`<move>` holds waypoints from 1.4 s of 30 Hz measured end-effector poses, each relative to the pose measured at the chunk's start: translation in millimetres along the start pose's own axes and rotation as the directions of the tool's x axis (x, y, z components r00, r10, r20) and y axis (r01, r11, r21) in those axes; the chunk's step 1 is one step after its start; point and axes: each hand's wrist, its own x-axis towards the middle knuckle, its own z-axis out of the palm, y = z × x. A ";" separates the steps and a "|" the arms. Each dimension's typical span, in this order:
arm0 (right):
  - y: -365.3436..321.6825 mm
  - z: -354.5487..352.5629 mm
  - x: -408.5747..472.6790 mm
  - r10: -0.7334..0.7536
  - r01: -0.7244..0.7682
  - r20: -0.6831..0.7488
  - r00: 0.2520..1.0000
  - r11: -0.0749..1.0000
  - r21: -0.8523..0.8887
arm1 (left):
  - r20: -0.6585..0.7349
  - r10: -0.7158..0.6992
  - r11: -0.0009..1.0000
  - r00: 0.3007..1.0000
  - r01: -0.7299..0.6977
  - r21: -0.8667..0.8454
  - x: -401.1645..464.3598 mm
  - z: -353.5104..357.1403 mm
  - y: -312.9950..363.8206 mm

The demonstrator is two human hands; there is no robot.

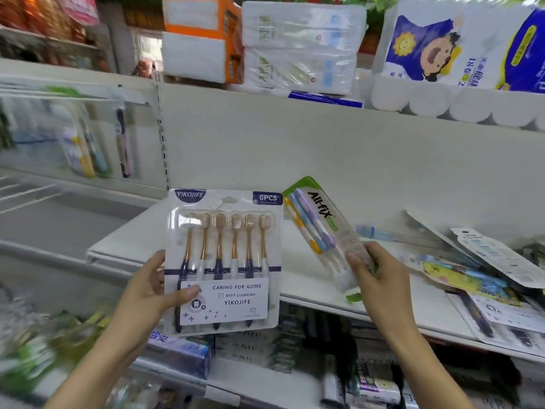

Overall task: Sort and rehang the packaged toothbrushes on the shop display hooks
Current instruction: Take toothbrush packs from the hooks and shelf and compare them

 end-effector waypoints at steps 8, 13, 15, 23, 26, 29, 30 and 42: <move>-88.2 131.9 -12.3 -0.142 0.144 0.181 0.973 0.990 -0.001 | -0.144 0.100 0.993 0.985 -0.108 -0.049 -18.6 -166.9 3.9; -149.3 216.7 -35.8 -0.196 0.200 0.279 0.940 0.980 0.012 | -0.239 0.114 0.991 0.964 -0.126 -0.037 -33.8 -278.4 0.9; -175.7 249.5 -47.3 -0.220 0.219 0.305 0.927 0.975 0.036 | -0.265 0.106 0.992 0.958 -0.122 -0.044 -42.1 -321.2 0.7; -275.0 378.8 -96.2 -0.289 0.235 0.421 0.860 0.956 0.174 | -0.421 0.093 0.991 0.902 -0.124 -0.049 -93.5 -468.7 4.6; -303.8 427.5 -111.3 -0.325 0.266 0.441 0.836 0.945 0.192 | -0.466 0.101 0.991 0.879 -0.133 -0.035 -110.0 -512.5 4.5; -329.5 472.7 -124.0 -0.354 0.292 0.482 0.801 0.935 0.201 | -0.523 0.115 0.991 0.845 -0.134 0.001 -122.8 -550.4 3.8; -336.3 487.2 -127.8 -0.361 0.298 0.503 0.785 0.932 0.205 | -0.536 0.116 0.992 0.836 -0.129 0.012 -126.1 -561.2 4.6; -403.8 677.8 -167.6 -0.267 -0.294 0.744 0.613 0.797 0.527 | -0.672 0.147 0.987 0.725 -0.155 0.049 -95.1 -694.3 0.4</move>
